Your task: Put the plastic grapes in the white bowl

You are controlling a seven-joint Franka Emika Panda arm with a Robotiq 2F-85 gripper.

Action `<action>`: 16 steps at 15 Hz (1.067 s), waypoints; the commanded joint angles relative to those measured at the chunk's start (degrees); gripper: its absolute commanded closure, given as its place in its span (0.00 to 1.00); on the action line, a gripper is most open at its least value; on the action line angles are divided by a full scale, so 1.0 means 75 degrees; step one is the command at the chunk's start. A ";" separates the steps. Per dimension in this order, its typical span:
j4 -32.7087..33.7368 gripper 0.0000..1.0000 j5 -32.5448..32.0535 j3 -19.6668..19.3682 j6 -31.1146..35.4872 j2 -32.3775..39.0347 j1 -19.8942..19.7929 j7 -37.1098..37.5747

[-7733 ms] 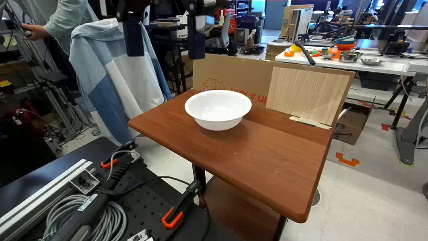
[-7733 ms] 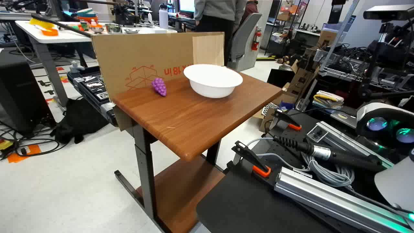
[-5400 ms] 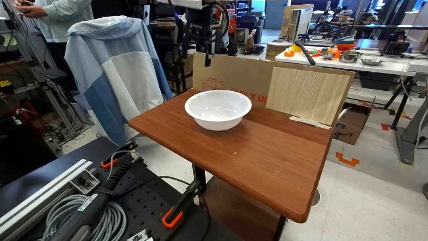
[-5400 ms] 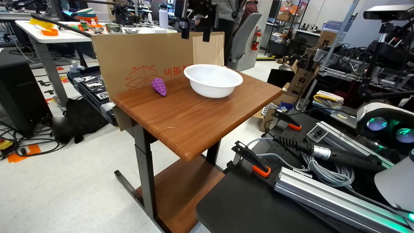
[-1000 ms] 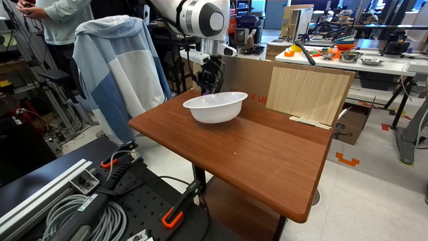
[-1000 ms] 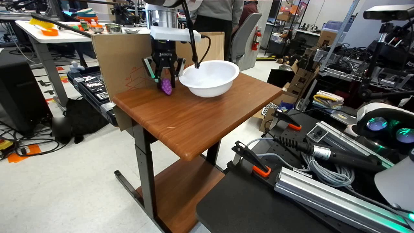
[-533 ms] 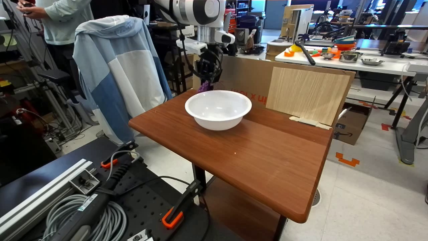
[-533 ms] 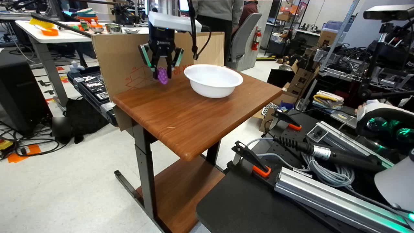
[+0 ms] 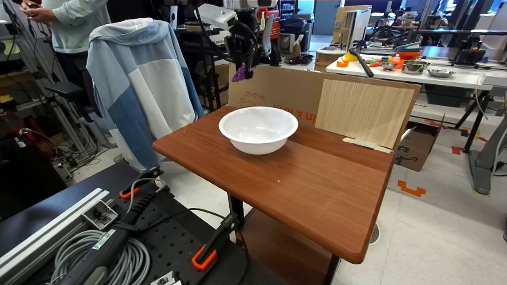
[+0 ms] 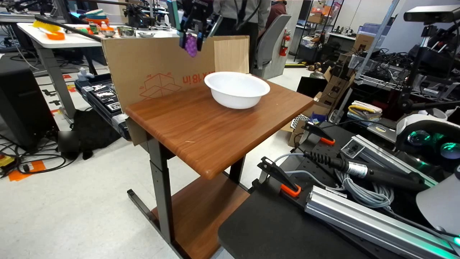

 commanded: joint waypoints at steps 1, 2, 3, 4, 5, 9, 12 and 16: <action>-0.1523 0.78 0.0846 -0.0039 0.0214 -0.0843 -0.0775 -0.0785; -0.1611 0.78 0.1052 -0.0102 0.0046 -0.0771 -0.0995 -0.0995; -0.1605 0.78 0.1176 -0.0186 -0.0098 -0.0590 -0.1188 -0.1137; -0.1475 0.78 0.1232 -0.0288 -0.0284 -0.0273 -0.1369 -0.1226; -0.1387 0.78 0.1221 -0.0392 -0.0418 -0.0039 -0.1499 -0.1222; -0.0873 0.28 0.1236 -0.0485 -0.1205 0.0804 -0.1915 -0.1306; -0.0729 0.14 0.1257 -0.0421 -0.1656 0.0894 -0.2009 -0.1427; -0.0946 0.09 0.1024 -0.0555 -0.1407 0.0845 -0.1827 -0.1261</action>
